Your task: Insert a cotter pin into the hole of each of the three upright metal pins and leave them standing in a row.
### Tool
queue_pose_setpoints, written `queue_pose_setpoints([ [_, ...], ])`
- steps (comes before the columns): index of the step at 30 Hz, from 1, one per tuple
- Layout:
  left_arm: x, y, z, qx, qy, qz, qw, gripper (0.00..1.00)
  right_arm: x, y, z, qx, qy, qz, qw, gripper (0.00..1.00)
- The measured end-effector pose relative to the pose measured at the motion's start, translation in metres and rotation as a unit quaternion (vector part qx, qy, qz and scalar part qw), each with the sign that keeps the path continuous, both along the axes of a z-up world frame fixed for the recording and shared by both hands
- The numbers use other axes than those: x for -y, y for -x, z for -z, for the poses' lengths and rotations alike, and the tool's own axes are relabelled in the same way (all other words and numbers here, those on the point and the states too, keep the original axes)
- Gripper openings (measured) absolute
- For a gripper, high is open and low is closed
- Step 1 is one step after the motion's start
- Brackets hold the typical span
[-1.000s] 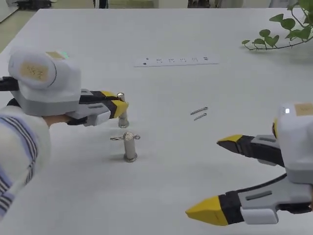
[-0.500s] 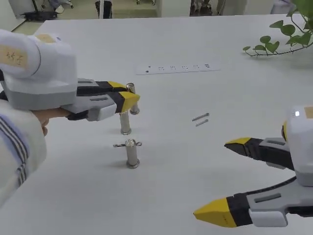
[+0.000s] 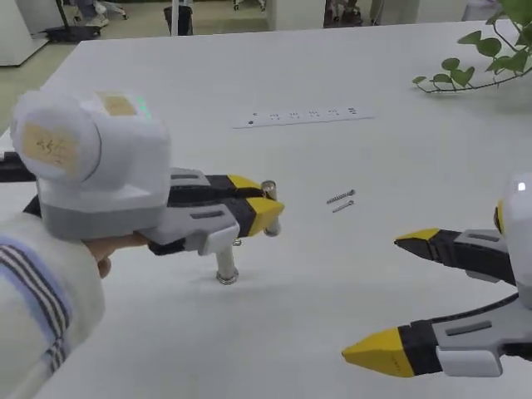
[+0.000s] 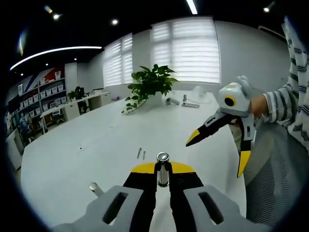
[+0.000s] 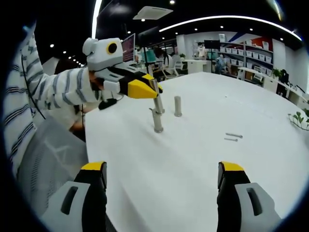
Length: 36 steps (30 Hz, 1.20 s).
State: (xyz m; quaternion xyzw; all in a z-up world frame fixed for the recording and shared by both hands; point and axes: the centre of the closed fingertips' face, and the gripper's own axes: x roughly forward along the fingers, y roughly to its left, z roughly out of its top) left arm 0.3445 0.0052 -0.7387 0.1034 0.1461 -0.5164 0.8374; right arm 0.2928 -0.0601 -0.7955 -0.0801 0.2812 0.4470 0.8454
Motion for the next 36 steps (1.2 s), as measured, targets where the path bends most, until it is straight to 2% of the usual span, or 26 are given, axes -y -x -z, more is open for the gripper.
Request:
queue_pose_setpoints([
  [8,0.0,0.029,0.034,-0.032,-0.012,0.026,0.9991,0.06,0.002,0.005,0.003,-0.004,0.004,0.001,1.0,0.96],
  [11,-0.001,0.035,0.045,-0.042,-0.014,0.032,0.9985,0.06,0.003,0.005,0.004,-0.006,0.005,0.002,1.0,0.96],
  [13,-0.001,0.038,0.049,-0.044,-0.015,0.039,0.9982,0.06,0.004,0.006,0.004,-0.006,0.006,0.002,1.0,0.96],
  [14,-0.001,0.039,0.051,-0.047,-0.014,0.043,0.9979,0.06,0.004,0.006,0.004,-0.007,0.007,0.002,1.0,0.96],
  [16,0.002,0.046,0.052,-0.058,0.004,0.06,0.9965,0.06,0.005,0.006,0.004,-0.007,0.008,0.003,0.9999,0.96],
  [18,0.003,0.049,0.055,-0.054,0.0,0.065,0.9964,0.06,0.005,0.007,0.005,-0.008,0.01,0.003,0.9999,0.96],
  [19,0.002,0.05,0.059,-0.045,-0.02,0.074,0.9961,0.06,0.005,0.007,0.005,-0.009,0.011,0.003,0.9999,0.96],
  [20,0.002,0.052,0.061,-0.04,-0.028,0.08,0.9956,0.06,0.005,0.007,0.006,-0.01,0.012,0.003,0.9999,0.96],
  [26,0.008,0.058,0.072,-0.04,-0.039,0.104,0.993,0.06,0.007,0.007,0.008,-0.015,0.017,0.005,0.9997,0.96],
  [34,0.009,0.06,0.082,-0.045,-0.041,0.11,0.992,0.07,0.008,0.007,0.01,-0.02,0.022,0.008,0.9995,0.96],
  [36,0.009,0.06,0.083,-0.047,-0.035,0.109,0.9923,0.07,0.008,0.007,0.011,-0.021,0.022,0.009,0.9995,0.96],
])
